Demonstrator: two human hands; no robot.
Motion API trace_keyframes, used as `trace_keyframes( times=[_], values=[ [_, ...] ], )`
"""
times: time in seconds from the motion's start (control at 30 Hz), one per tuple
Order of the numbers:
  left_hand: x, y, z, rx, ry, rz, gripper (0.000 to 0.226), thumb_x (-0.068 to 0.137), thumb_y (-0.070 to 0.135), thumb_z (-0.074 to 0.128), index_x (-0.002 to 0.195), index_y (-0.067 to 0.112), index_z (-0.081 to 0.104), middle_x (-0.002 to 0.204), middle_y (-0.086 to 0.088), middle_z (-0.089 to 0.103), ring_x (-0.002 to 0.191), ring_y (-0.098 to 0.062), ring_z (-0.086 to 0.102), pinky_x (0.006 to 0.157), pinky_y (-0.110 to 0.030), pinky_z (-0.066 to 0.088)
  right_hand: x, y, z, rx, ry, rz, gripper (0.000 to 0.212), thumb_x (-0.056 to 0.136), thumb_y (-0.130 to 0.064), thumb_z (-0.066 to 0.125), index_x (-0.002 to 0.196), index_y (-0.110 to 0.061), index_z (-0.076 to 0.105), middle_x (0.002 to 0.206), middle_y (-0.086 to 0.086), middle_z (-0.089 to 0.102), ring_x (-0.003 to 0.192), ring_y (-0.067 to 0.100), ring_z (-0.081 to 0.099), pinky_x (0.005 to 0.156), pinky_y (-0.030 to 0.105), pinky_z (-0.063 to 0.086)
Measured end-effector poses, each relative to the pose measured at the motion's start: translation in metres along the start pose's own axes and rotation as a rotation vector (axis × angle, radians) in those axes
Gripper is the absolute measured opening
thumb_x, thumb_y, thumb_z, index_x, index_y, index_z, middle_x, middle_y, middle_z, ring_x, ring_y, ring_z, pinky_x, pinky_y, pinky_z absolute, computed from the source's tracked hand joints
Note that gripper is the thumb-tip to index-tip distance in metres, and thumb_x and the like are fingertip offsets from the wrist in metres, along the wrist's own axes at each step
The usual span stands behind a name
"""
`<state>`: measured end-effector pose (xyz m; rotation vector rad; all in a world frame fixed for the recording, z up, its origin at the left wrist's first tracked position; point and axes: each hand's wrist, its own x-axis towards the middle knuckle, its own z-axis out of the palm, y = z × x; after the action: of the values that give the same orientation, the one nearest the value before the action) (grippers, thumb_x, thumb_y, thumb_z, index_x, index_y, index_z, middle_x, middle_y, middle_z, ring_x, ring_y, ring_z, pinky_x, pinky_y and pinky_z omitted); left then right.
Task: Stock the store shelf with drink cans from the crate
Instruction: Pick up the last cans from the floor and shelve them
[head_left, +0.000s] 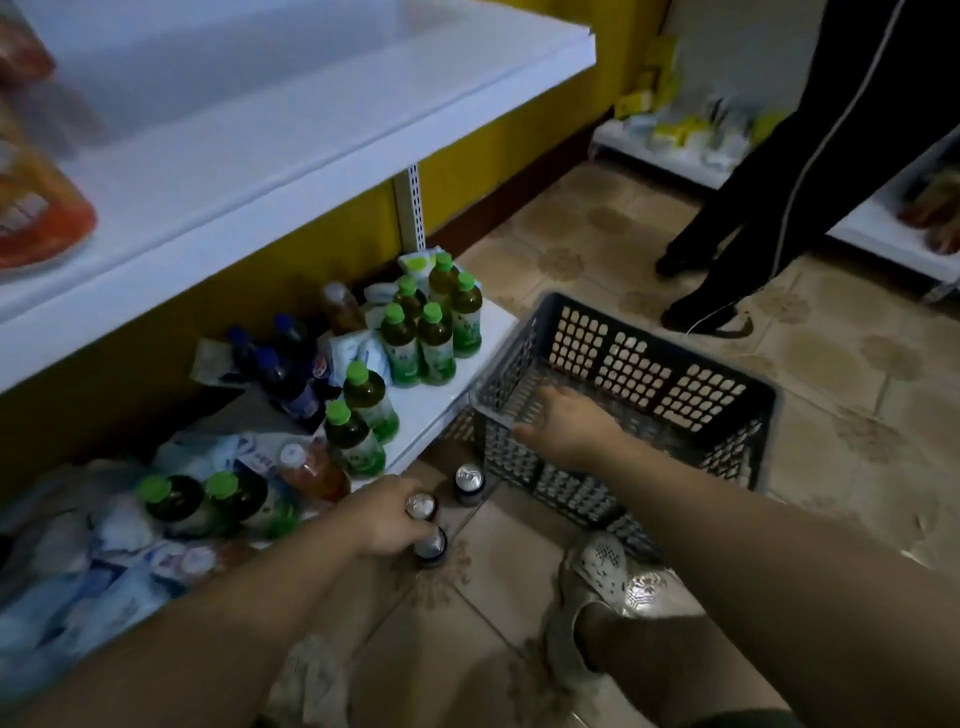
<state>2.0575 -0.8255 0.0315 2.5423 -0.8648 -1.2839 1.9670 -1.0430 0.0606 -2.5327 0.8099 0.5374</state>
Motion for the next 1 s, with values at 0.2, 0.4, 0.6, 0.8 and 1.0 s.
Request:
trace_keyframes(
  times=[0.2,0.4,0.6,0.8,1.0],
  values=[
    [0.078,-0.037,0.032,-0.115,-0.063,-0.035,0.037,0.063,0.043,0.071,0.097,0.037,0.06,0.101,0.019,0.057,0.102,-0.009,0.055,0.082,-0.021,0.038,0.077,0.014,0.101,0.073,-0.22,-0.003,0.072,0.095,-0.053,0.047,0.15,-0.012,0.025,0.152,0.015,0.032,0.134,0.031,0.038,0.105,0.036,0.036],
    [0.141,-0.081,0.073,-0.047,-0.19,-0.127,0.081,0.072,0.041,0.072,0.14,0.011,0.04,0.136,-0.004,0.048,0.125,-0.021,0.046,0.094,-0.018,0.034,0.123,0.011,0.208,0.164,-0.417,0.016,0.068,0.094,-0.046,0.053,0.148,-0.012,0.028,0.147,0.015,0.039,0.131,0.031,0.042,0.103,0.033,0.036],
    [0.185,-0.111,0.11,-0.015,-0.216,-0.226,0.066,0.086,0.011,0.064,0.144,0.012,0.035,0.142,-0.012,0.046,0.128,-0.025,0.046,0.098,-0.024,0.035,0.147,-0.007,0.291,0.213,-0.545,-0.036,0.081,0.081,-0.035,0.072,0.147,-0.02,0.028,0.137,0.014,0.046,0.123,0.033,0.048,0.098,0.034,0.04],
    [0.21,-0.132,0.125,0.002,-0.222,-0.198,0.058,0.086,0.014,0.065,0.139,0.014,0.041,0.129,0.002,0.052,0.114,-0.014,0.049,0.085,-0.005,0.035,0.165,-0.023,0.339,0.143,-0.489,-0.085,0.077,0.08,-0.027,0.071,0.141,-0.017,0.026,0.143,0.011,0.037,0.123,0.034,0.045,0.095,0.041,0.045],
    [0.198,-0.138,0.12,-0.089,-0.159,-0.17,0.054,0.082,0.017,0.066,0.134,0.017,0.05,0.131,-0.002,0.054,0.107,-0.01,0.049,0.068,-0.005,0.023,0.156,-0.018,0.33,0.211,-0.352,-0.089,0.061,0.084,-0.034,0.062,0.133,-0.012,0.032,0.12,0.013,0.057,0.106,0.034,0.058,0.074,0.033,0.039]
  ],
)
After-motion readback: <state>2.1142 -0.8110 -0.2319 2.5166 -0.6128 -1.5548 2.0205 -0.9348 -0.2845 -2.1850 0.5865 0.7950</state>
